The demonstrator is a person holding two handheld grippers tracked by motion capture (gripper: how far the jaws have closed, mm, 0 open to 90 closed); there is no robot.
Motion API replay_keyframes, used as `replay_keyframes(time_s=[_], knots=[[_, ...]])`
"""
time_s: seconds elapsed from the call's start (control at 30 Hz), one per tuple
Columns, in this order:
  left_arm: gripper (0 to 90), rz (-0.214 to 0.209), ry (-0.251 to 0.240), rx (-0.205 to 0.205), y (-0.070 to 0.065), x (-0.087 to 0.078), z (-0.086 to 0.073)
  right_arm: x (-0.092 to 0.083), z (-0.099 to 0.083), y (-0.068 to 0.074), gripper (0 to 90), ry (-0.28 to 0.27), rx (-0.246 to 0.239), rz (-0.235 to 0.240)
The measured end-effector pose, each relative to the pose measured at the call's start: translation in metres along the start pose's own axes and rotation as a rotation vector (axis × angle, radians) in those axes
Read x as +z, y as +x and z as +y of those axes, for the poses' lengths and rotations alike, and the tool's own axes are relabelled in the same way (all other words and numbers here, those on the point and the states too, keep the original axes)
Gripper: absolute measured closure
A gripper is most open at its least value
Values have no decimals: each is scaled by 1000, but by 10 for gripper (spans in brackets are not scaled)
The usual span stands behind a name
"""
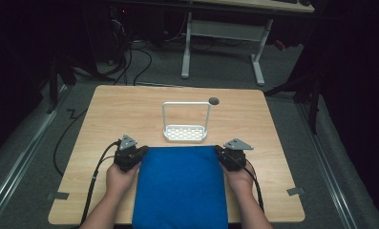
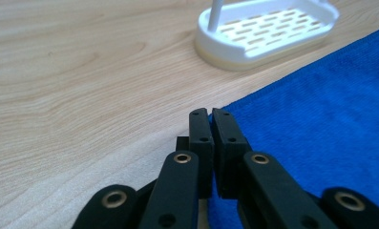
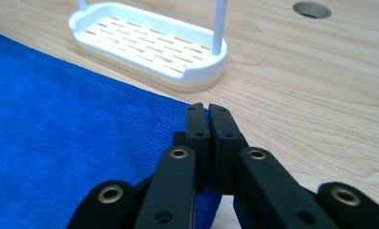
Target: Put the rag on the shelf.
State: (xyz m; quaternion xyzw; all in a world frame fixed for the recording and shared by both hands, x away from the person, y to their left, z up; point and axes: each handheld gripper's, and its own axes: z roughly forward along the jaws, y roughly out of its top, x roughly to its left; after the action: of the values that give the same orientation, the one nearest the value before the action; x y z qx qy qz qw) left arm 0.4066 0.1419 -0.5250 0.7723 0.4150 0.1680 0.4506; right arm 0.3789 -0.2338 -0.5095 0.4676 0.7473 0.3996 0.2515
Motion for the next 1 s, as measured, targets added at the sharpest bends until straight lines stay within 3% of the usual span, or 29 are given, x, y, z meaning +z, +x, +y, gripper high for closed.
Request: replay_keyframes(time_s=[0.17,0.3,0.57,0.83,1.0], knots=[[879,-41,-89,-46,-2,-15,6,-12,1,-3,885,-58,19,12],[879,-44,-119,-53,-3,-24,9,-22,4,0,885,-96,5,11],[879,-30,-197,-45,-9,-43,15,-40,14,4,885,-182,-3,11],[880,-49,-285,-60,-12,-64,23,-58,24,11,885,-261,-15,8],[880,-52,-342,-37,-17,-79,32,-70,31,16,884,-308,-23,-2]])
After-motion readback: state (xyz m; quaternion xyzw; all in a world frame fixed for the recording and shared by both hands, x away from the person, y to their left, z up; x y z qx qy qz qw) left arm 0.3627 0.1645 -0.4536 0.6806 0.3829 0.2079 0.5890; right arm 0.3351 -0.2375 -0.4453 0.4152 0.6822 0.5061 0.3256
